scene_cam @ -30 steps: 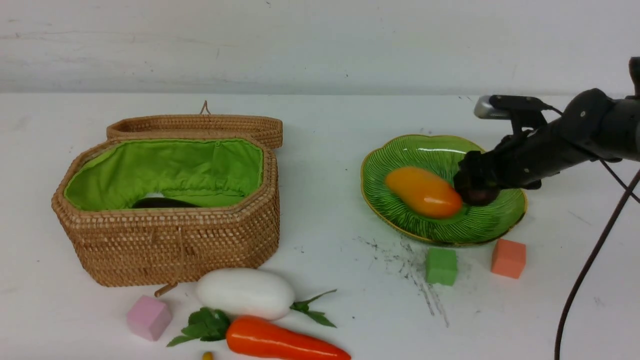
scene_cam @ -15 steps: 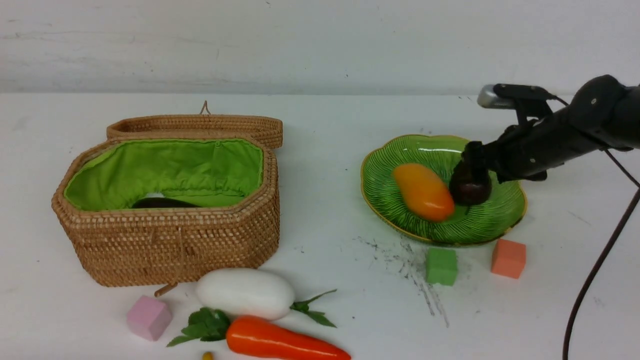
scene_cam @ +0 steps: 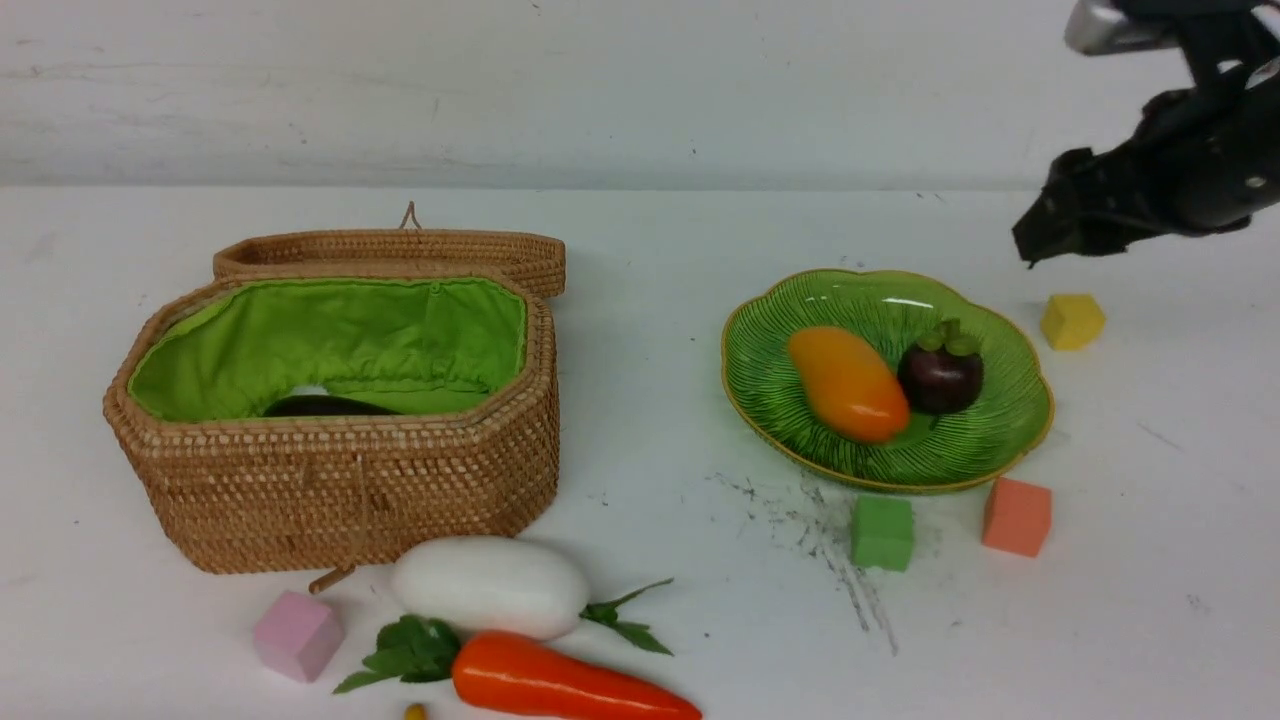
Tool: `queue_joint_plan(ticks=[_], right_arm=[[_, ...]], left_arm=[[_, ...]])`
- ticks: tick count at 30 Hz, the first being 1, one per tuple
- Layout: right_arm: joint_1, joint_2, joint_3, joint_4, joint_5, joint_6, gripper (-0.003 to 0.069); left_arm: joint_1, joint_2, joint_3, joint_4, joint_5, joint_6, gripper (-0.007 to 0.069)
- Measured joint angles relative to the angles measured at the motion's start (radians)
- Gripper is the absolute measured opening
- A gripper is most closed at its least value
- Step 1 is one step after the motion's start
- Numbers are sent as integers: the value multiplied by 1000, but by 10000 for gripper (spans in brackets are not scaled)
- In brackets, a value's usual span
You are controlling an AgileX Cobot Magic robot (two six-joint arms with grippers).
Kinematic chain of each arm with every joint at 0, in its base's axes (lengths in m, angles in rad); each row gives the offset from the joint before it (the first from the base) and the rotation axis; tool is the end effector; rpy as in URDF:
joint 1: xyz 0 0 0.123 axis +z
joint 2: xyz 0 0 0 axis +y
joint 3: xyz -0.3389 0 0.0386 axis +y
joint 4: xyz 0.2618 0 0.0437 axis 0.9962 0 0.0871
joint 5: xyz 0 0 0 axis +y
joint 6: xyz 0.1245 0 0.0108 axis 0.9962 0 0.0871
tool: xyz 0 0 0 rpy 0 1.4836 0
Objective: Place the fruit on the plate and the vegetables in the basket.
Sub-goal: Use the left arm to grab a banana and put it into the right plate
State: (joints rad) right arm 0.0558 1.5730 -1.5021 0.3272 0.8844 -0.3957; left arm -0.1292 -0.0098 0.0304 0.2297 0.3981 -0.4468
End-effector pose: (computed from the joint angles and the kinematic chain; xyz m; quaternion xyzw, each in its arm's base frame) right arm 0.3819 0.0525 0.3966 -0.1552 0.9149 0.0942 0.3607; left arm 0.0425 0.0056 0.1571 -0.0684 0.8081 -0.0704 0.5809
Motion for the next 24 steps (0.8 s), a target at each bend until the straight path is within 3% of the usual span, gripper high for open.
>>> queue_joint_plan(ticks=[7,11,17,22,24], right_arm=[[0,-206,0,-59,228,99,546],[0,-330,45,-77,299,147,489],[0,-578,277,-77,246,252,257],[0,-771,532,-78,132,287,11],[0,-844,630,-74,93,290,-8]], left_arm=[[0,0,0,0,0,0,239],[0,0,0,0,0,0,239],[0,0,0,0,0,0,239],[0,0,0,0,0,0,239],[0,0,0,0,0,0,239]])
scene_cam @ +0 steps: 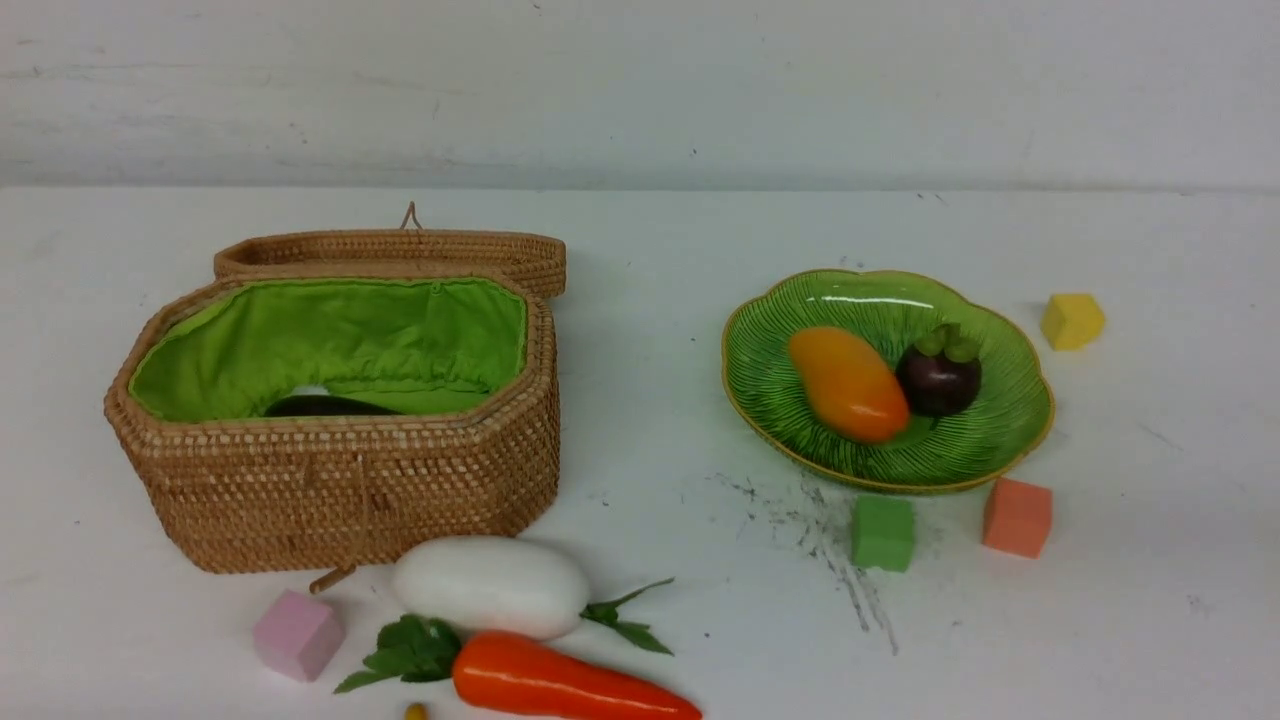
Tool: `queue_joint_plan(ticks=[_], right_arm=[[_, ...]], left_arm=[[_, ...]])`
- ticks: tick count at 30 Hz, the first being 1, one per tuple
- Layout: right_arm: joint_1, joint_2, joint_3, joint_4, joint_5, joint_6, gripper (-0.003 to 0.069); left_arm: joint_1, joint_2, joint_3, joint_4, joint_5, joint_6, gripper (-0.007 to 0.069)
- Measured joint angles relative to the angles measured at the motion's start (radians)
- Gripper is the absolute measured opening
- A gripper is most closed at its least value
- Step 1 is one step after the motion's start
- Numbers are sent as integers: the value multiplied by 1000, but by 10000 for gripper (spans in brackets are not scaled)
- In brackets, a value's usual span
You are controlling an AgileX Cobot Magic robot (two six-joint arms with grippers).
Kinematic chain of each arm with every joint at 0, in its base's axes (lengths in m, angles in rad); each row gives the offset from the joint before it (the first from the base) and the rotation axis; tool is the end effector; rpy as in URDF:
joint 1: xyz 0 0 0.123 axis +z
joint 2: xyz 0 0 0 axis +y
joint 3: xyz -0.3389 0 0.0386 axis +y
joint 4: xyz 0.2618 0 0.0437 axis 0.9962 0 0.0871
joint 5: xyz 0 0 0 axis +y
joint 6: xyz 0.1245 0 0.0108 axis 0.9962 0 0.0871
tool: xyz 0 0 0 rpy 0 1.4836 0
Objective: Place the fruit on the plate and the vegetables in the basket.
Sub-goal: Use the left arm to grab a banana and put it into the right plate
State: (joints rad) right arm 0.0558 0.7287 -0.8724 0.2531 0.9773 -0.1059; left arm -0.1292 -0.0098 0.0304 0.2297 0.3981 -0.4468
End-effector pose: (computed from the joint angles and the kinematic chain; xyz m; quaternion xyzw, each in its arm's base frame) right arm 0.1150 0.0324 0.3765 -0.0507 0.9078 0.1142 0.4004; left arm 0.0425 0.0056 0.1571 -0.0684 0.8081 -0.0704 0.5809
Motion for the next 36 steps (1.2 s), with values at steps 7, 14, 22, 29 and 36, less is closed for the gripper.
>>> queue_joint_plan(ticks=[7,14,22,29,36], right_arm=[[0,-161,188,35,-8,6,-8],[-1,-225,258,-30,-57,6,-6],[-106,-462,534,-79,-478,6,-3],[-116,-723,821,-137,-603,6,1],[-119,-739,886,-148,-591,7,6]], left_arm=[[0,0,0,0,0,0,239],[0,0,0,0,0,0,239],[0,0,0,0,0,0,239],[0,0,0,0,0,0,239],[0,0,0,0,3,0,239]])
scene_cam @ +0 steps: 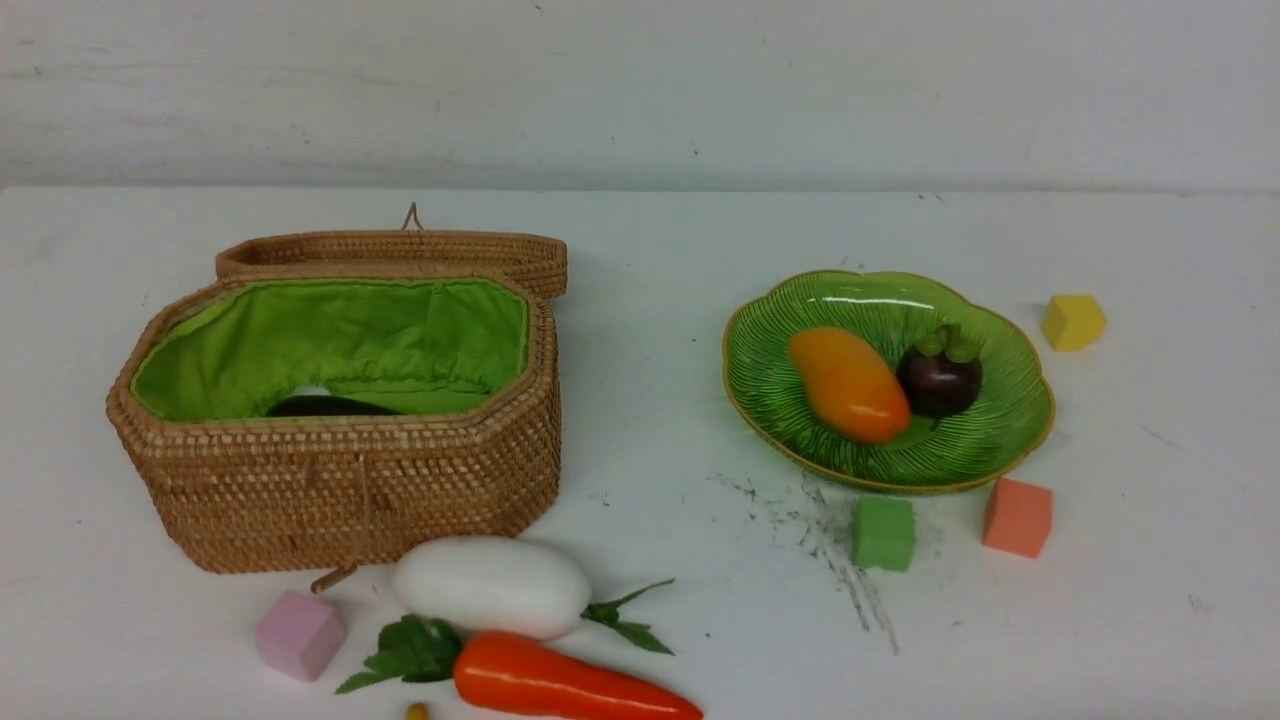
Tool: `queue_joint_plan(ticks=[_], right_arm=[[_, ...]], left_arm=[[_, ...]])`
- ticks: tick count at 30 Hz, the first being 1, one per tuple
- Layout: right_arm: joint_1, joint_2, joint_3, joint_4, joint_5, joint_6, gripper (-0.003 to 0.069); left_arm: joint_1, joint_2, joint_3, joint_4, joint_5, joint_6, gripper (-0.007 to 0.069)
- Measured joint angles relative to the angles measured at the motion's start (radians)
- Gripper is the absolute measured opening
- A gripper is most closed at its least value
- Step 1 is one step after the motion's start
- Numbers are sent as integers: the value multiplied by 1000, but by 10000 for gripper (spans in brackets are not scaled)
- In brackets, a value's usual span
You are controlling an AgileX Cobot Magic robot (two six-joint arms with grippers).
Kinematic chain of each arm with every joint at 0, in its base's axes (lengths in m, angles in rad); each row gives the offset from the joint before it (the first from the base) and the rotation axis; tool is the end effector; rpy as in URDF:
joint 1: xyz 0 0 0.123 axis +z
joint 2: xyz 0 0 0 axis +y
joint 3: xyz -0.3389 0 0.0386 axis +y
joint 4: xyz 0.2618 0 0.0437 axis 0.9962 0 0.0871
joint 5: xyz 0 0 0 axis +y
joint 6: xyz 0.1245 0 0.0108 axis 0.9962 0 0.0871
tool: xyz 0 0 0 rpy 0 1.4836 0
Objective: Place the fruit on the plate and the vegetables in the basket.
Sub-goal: Use the left arm to grab a banana and put it into the right plate
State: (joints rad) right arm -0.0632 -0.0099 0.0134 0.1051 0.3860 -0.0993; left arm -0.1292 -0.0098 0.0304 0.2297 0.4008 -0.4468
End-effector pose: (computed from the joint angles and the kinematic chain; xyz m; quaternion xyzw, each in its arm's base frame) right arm 0.0422 0.0023 0.1640 0.0130 0.8048 -0.0034 0.5934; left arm 0.0424 0.0057 0.1568 -0.0687 0.8088 -0.0700 0.5798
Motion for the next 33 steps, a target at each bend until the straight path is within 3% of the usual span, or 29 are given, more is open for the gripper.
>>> queue_joint_plan(ticks=[33], right_arm=[[0,0,0,0,0,0,36]], left_arm=[[0,0,0,0,0,0,239]])
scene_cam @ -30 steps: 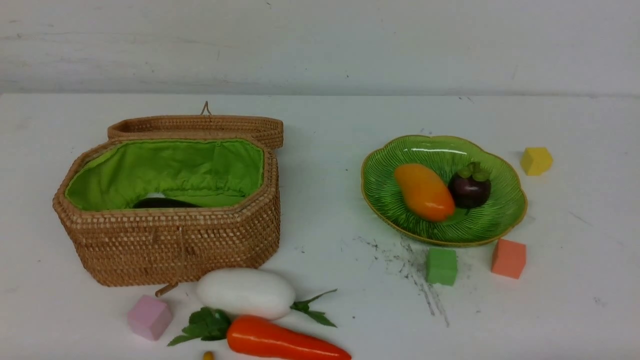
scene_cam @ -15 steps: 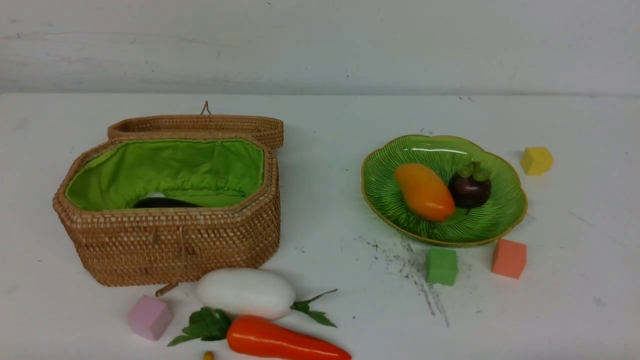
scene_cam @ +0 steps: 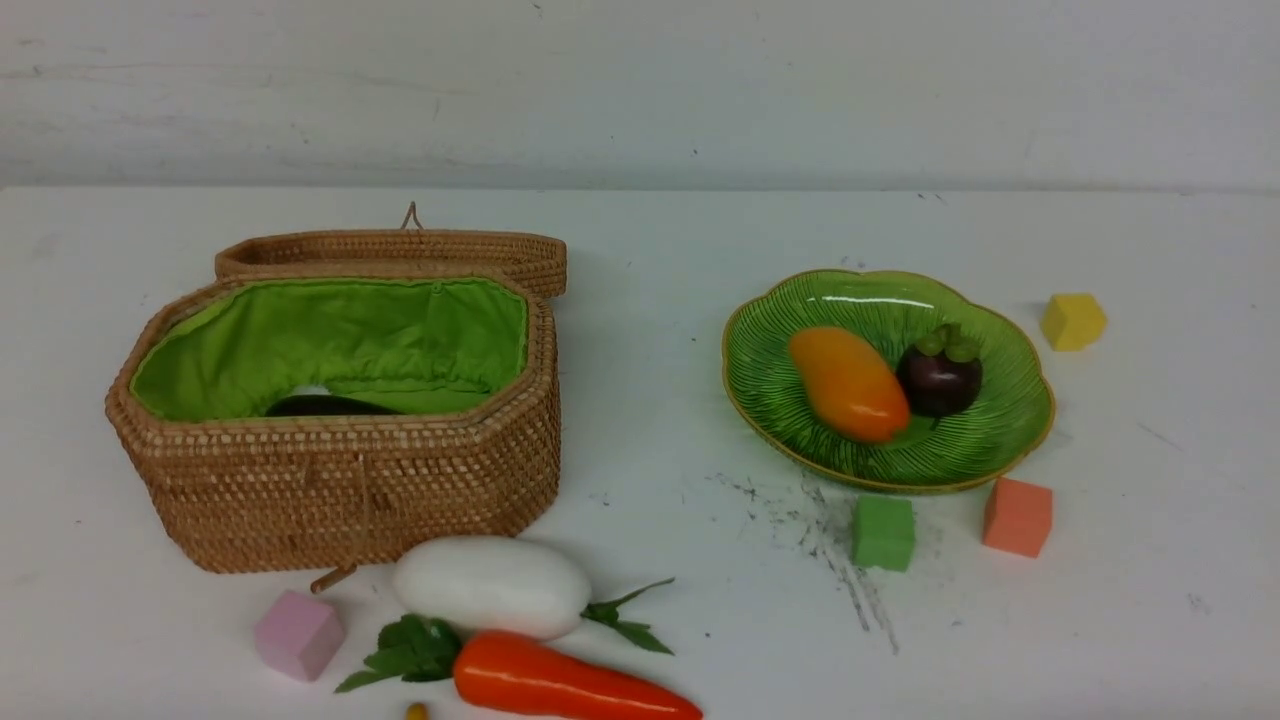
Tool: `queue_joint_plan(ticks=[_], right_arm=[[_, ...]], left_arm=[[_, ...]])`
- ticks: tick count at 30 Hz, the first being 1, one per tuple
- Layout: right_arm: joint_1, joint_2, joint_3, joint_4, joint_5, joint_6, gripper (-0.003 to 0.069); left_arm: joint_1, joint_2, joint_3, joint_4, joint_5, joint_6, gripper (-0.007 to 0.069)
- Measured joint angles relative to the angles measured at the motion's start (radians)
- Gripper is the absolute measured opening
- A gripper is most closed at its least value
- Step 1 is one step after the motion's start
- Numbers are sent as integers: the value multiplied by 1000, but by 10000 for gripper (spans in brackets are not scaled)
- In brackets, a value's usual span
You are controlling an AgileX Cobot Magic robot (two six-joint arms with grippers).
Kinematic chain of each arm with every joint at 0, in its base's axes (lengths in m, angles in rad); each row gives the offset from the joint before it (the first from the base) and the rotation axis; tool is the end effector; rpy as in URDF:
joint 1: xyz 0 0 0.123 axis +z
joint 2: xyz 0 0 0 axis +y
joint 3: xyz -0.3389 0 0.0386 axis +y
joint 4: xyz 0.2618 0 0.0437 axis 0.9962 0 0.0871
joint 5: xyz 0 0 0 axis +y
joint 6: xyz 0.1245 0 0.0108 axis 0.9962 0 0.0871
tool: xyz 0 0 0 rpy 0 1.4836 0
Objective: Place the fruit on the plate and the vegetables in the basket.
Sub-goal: Use the left arm to grab a banana and put it into the right plate
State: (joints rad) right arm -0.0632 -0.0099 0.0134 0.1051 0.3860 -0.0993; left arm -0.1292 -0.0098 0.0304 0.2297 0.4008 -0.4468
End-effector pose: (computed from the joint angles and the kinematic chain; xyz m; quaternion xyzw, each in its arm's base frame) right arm 0.0422 0.0023 0.1640 0.0130 0.8048 -0.0034 0.5934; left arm 0.0424 0.0057 0.1568 -0.0687 0.8088 -0.0700 0.5798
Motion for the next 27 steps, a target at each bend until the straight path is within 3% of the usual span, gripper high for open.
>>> queue_joint_plan(ticks=[27], right_arm=[[0,0,0,0,0,0,71]], left_arm=[[0,0,0,0,0,0,239]])
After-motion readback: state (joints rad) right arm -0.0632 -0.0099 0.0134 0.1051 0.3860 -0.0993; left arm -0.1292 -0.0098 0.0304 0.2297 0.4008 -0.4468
